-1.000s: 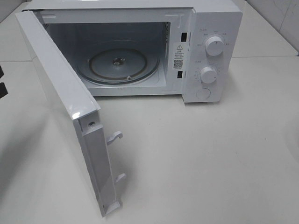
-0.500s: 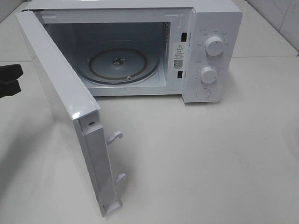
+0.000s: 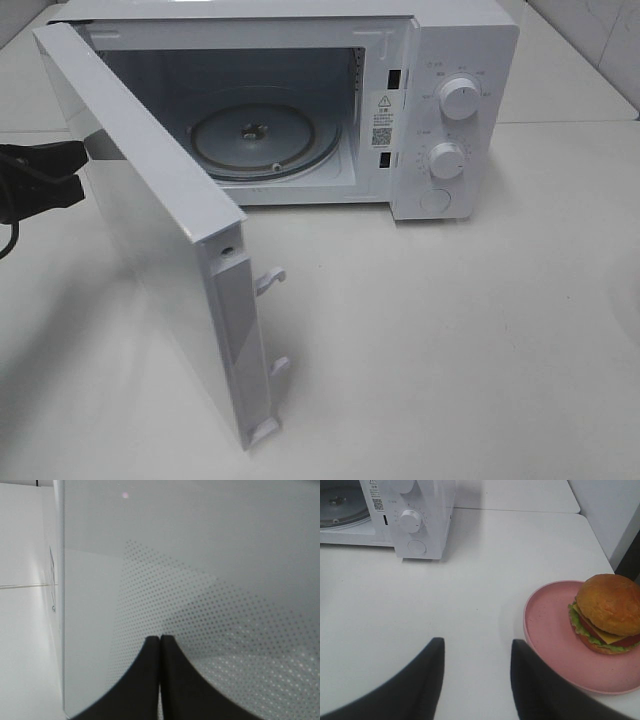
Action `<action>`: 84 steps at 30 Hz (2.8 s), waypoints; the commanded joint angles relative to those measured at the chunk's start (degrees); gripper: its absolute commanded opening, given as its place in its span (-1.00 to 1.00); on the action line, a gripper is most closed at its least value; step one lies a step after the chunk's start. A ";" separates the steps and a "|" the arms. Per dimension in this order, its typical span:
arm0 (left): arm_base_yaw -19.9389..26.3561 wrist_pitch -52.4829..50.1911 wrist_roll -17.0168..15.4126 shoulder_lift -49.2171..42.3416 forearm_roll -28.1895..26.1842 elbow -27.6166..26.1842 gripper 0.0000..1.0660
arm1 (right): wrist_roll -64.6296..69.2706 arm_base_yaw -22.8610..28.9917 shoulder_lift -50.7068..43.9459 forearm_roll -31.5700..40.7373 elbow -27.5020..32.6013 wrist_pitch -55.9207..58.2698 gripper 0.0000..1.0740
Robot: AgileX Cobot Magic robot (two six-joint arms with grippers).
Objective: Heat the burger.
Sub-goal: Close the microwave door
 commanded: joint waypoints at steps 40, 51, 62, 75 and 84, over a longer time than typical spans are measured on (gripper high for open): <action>-15.24 1.66 7.16 9.68 -24.58 -11.97 -1.00 | 0.00 0.00 -1.43 -0.06 0.06 -0.46 -0.16; -17.13 1.95 8.42 13.69 -27.16 -18.62 -1.00 | 0.00 0.00 -1.43 -0.06 0.06 -0.46 -0.16; -20.05 2.01 11.29 16.73 -31.86 -23.84 -1.00 | 0.00 0.00 -1.43 -0.06 0.06 -0.46 -0.16; -23.15 3.04 10.77 19.31 -35.07 -29.74 -1.00 | 0.00 0.00 -1.43 -0.06 0.06 -0.46 -0.16; -26.59 2.98 10.77 19.19 -34.95 -29.74 -1.00 | 0.00 0.00 -1.43 -0.06 0.06 -0.46 -0.16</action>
